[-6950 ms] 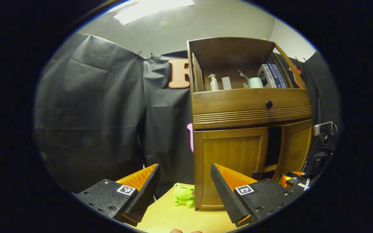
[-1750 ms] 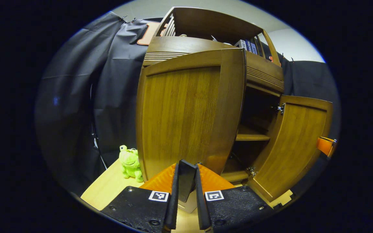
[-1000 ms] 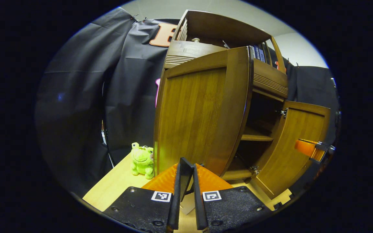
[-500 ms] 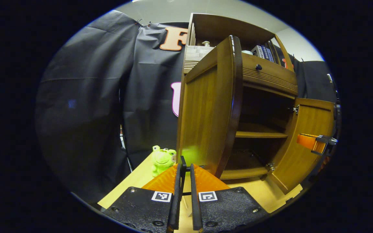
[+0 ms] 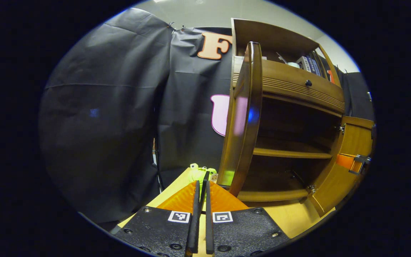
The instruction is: Open the right door of the double-door shoe cabinet with the right hand, and open the left door with the left hand.
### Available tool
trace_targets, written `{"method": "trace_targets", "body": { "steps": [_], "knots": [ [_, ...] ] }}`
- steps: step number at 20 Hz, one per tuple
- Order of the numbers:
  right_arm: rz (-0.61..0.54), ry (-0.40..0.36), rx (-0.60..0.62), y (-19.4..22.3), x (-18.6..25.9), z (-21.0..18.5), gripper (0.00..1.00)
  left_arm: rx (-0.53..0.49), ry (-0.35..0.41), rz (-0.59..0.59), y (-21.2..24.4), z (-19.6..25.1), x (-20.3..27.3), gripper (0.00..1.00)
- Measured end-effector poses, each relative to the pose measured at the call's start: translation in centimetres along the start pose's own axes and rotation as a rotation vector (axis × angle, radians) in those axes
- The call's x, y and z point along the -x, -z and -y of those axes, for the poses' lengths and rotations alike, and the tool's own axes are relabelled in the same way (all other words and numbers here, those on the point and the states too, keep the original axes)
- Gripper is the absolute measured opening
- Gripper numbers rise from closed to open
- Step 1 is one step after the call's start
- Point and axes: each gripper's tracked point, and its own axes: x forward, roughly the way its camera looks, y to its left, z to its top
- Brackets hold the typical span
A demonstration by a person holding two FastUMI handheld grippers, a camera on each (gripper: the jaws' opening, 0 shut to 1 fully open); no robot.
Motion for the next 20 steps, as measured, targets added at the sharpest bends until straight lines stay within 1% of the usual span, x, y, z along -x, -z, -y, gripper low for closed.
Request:
{"method": "trace_targets", "body": {
  "steps": [2, 3, 4, 6, 7, 8, 9, 11, 12, 15, 16, 17, 20],
  "knots": [
    [0.000, -0.011, -0.007, -0.1, -0.3, -0.3, 0.10, -0.001, -0.038, 0.008, -0.3, -1.2, 0.4, 0.09],
    [0.000, -0.017, -0.009, -0.1, -0.5, -0.5, 0.10, -0.002, -0.062, 0.020, -0.8, -1.9, 0.8, 0.05],
    [0.001, -0.021, -0.010, -0.2, -0.7, -0.6, 0.10, 0.002, -0.078, 0.033, -1.3, -2.1, 1.1, 0.09],
    [0.002, -0.031, -0.013, -0.1, -0.8, -0.9, 0.10, 0.022, -0.085, 0.061, -2.5, -2.0, 1.6, 0.09],
    [0.002, -0.035, -0.014, -0.1, -0.8, -1.0, 0.10, 0.027, -0.085, 0.074, -3.0, -1.8, 2.0, 0.04],
    [0.003, -0.038, -0.014, -0.2, -0.8, -1.0, 0.10, 0.025, -0.084, 0.086, -3.5, -1.6, 2.3, 0.09],
    [0.004, -0.039, -0.013, -0.3, -0.7, -1.1, 0.12, 0.020, -0.087, 0.098, -4.1, -1.3, 2.5, 0.09],
    [0.010, -0.034, -0.009, -0.4, -0.3, -0.7, 0.12, 0.008, -0.090, 0.132, -5.6, -0.8, 3.0, 0.09],
    [0.015, -0.028, -0.003, -0.6, 0.0, -0.5, 0.10, 0.006, -0.083, 0.154, -6.5, -0.2, 3.3, 0.09],
    [0.036, -0.002, 0.011, -1.6, 1.0, 0.7, 0.10, -0.017, -0.034, 0.216, -9.2, 2.6, 3.9, 0.09],
    [0.045, 0.009, 0.013, -2.0, 1.4, 1.2, 0.12, -0.031, -0.008, 0.236, -10.1, 3.6, 3.8, 0.09],
    [0.054, 0.021, 0.014, -2.4, 1.9, 1.7, 0.10, -0.043, 0.021, 0.248, -10.9, 4.9, 3.7, 0.09],
    [0.086, 0.061, 0.003, -4.0, 3.4, 3.0, 0.10, -0.045, 0.131, 0.274, -12.3, 9.6, 3.3, 0.09]
  ]
}}
